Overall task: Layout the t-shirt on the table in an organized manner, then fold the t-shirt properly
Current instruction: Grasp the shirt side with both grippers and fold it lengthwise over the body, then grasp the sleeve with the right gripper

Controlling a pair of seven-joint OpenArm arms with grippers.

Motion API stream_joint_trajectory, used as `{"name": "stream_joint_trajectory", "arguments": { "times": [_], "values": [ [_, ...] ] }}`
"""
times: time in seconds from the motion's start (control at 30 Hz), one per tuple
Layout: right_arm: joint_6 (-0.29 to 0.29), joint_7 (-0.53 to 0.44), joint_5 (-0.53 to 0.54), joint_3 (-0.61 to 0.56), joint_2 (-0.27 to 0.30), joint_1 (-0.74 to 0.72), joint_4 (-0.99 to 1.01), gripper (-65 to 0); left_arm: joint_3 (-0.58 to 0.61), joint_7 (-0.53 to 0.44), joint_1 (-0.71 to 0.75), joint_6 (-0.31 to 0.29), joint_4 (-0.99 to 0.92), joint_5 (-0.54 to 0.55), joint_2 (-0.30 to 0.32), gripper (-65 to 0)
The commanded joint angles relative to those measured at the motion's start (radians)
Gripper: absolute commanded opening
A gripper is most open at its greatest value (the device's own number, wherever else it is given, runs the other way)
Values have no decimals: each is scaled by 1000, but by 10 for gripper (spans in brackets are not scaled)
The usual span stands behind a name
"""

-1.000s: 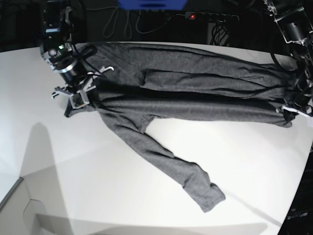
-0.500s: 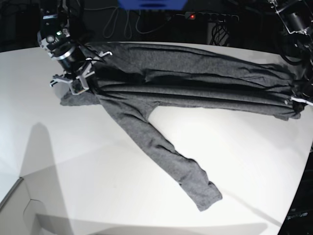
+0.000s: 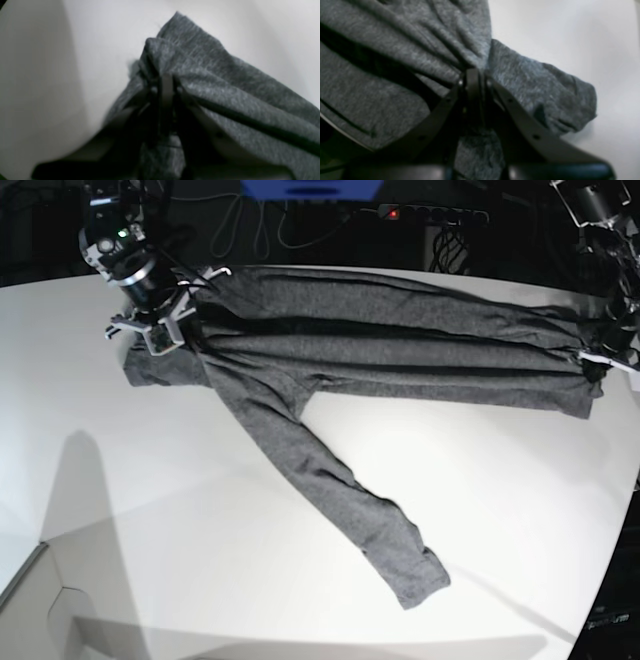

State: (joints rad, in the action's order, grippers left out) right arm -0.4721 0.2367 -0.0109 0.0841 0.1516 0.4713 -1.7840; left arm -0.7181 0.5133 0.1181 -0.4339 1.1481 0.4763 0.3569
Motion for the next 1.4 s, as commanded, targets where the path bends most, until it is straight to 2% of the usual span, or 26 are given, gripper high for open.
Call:
{"name": "stream_joint_trajectory", "arguments": {
  "times": [0.0,0.27,0.37,0.5,0.57,0.67,0.83,0.93,1.0,1.17,1.37],
  "values": [
    [6,-26,12,3,6,-1,-14,-650,-5,-14,-7,0,14,5,21,-645],
    [6,-15,12,1,10,17,-18,-650,74,-14,-2,0,14,5,26,-643],
    [6,-15,10,1,19,20,-17,-650,74,-14,-2,0,14,5,23,-592],
    [6,-21,10,0,27,47,-21,-540,68,-14,-1,0,14,5,24,-459],
    [6,-23,10,0,27,50,-23,-482,68,-14,-1,0,14,5,26,-417],
    [6,-26,10,9,27,76,-56,-440,67,-14,-1,0,16,5,26,-413],
    [6,-26,12,10,18,103,-153,-433,67,-14,-1,0,28,11,27,-413],
    [6,-26,13,13,-11,99,-173,-426,67,-14,-1,0,28,14,29,-413],
    [6,-26,15,32,-30,97,-173,-390,65,-14,-1,0,28,14,32,-412],
    [6,-15,12,58,-129,42,-172,-283,44,-14,-8,0,16,14,47,-412],
    [6,-7,12,53,-197,-49,-167,-271,47,-14,-11,0,16,6,47,-412]
  ]
}}
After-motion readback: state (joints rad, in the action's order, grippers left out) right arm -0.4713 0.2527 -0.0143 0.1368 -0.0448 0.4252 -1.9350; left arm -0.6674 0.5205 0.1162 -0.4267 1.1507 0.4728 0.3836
